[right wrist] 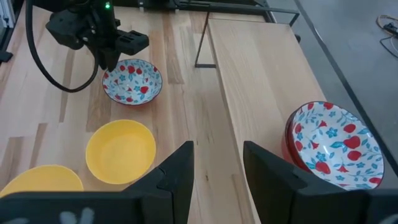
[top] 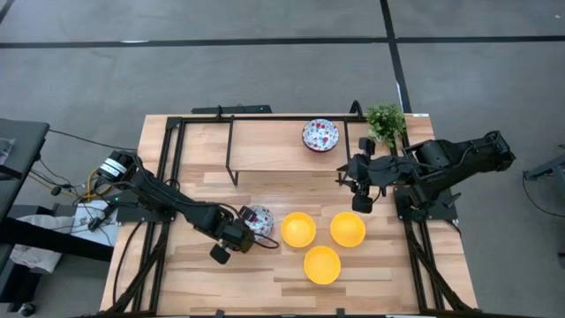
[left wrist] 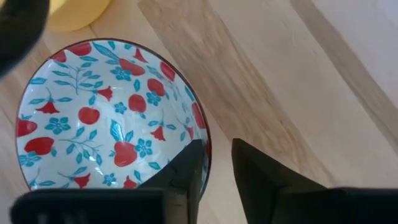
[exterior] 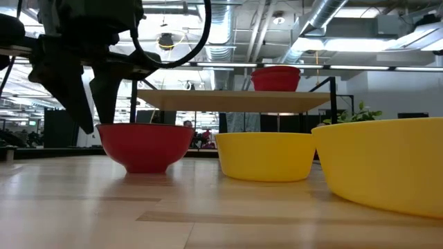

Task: Pick & Place Mini bowls
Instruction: Stack the red patterned bowl on top of the red patterned bowl on the shelf

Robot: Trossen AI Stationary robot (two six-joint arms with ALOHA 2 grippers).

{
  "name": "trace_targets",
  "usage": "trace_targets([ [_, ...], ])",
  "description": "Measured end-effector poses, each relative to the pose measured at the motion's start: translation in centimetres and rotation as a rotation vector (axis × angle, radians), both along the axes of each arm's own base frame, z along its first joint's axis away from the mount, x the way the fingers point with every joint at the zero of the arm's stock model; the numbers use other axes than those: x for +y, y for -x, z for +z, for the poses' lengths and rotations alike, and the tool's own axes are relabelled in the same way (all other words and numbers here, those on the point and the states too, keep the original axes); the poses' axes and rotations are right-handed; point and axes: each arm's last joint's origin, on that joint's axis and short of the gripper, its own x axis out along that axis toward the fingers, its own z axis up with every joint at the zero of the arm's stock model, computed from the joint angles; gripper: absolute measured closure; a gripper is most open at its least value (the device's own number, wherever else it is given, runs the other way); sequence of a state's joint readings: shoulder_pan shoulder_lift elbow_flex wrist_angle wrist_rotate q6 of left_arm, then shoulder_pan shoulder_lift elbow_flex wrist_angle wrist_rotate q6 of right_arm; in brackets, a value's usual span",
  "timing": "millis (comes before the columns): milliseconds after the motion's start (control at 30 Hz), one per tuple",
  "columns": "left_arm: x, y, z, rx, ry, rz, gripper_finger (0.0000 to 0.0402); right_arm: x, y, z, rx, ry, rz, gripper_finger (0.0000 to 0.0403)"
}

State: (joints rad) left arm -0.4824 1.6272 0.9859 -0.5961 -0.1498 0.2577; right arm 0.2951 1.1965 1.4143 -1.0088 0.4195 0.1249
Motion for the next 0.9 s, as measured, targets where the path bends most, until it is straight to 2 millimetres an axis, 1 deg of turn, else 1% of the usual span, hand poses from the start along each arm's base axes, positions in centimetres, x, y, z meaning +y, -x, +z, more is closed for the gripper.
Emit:
trace_targets([
  [467,-0.08,-0.16,0.07,-0.019,0.007,0.001,0.0357,0.00,0.00,0.00,0.000,-0.001,0.000,0.0274],
  [700,-0.08,-0.17,0.11,-0.022,0.008,0.001,0.0388,0.00,0.00,0.00,0.000,-0.001,0.000,0.0274],
  [900,-0.10,-0.20,0.13,-0.026,0.011,0.003,0.0388,0.00,0.00,0.00,0.000,-0.001,0.001,0.0274],
])
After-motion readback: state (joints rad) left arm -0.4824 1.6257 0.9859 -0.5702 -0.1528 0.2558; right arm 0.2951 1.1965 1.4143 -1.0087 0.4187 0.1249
